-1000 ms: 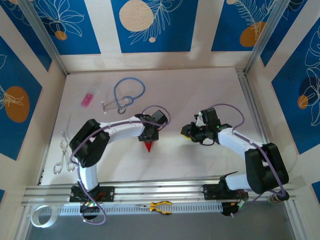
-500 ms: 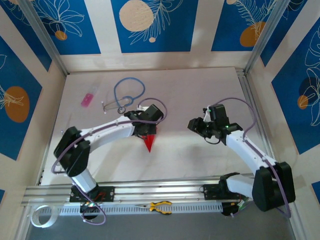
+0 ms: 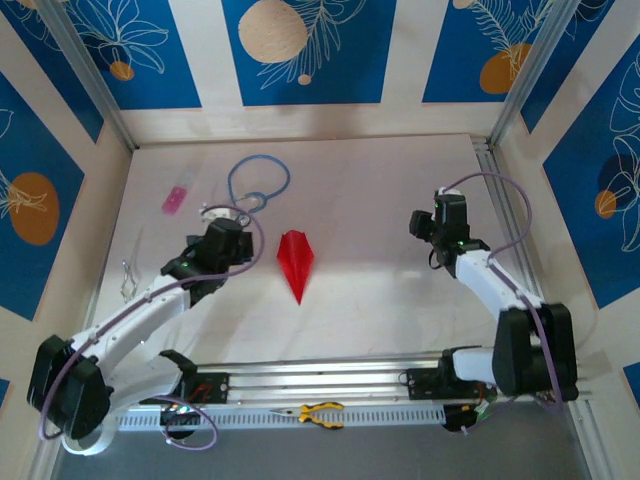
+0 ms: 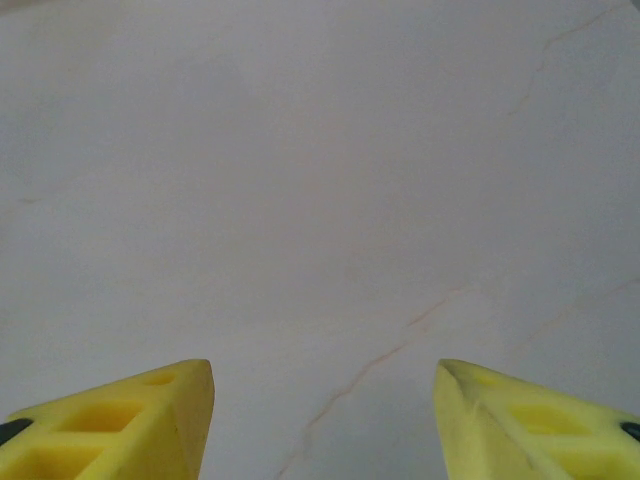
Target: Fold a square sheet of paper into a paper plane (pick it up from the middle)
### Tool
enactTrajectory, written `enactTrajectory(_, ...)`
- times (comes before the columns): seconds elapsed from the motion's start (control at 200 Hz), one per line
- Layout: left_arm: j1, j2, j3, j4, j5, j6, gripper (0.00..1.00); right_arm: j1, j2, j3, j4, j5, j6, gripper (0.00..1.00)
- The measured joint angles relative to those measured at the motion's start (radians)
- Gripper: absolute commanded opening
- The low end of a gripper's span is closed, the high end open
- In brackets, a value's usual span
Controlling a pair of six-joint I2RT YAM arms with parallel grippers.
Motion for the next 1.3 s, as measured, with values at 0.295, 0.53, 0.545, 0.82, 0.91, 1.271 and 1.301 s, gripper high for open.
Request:
enactTrajectory(0.295,0.333,0.019,-0.182,0.342,0.099,0.219,0.98,-0.063,0.197,-0.207,0.481,-0.193,-0.153,0.6)
enactTrajectory(0.53,0.373,0.235,-0.311,0.758,0.245,0.358,1.0,-0.08,0.212,-0.335,0.729,-0.315,-0.185,1.0)
enactTrajectory(0.545,0.375,0.253,-0.318,0.789,0.251,0.363,1.0,-0.082,0.212,-0.327,0.733,-0.315,-0.184,0.99)
enactTrajectory(0.82,0.417,0.472,-0.383,1.161,0.41,0.399,1.0,-0.063,0.212,-0.298,0.805,-0.195,-0.167,0.99)
enactTrajectory(0.91,0.432,0.472,-0.38,1.195,0.41,0.393,1.0,-0.062,0.212,-0.299,0.805,-0.175,-0.164,0.99)
enactTrajectory(1.271,0.432,0.472,-0.378,1.228,0.416,0.393,1.0,-0.062,0.212,-0.299,0.811,-0.147,-0.163,0.99)
enactTrajectory(1.301,0.432,0.472,-0.378,1.228,0.416,0.393,1.0,-0.062,0.212,-0.299,0.811,-0.147,-0.163,0.99)
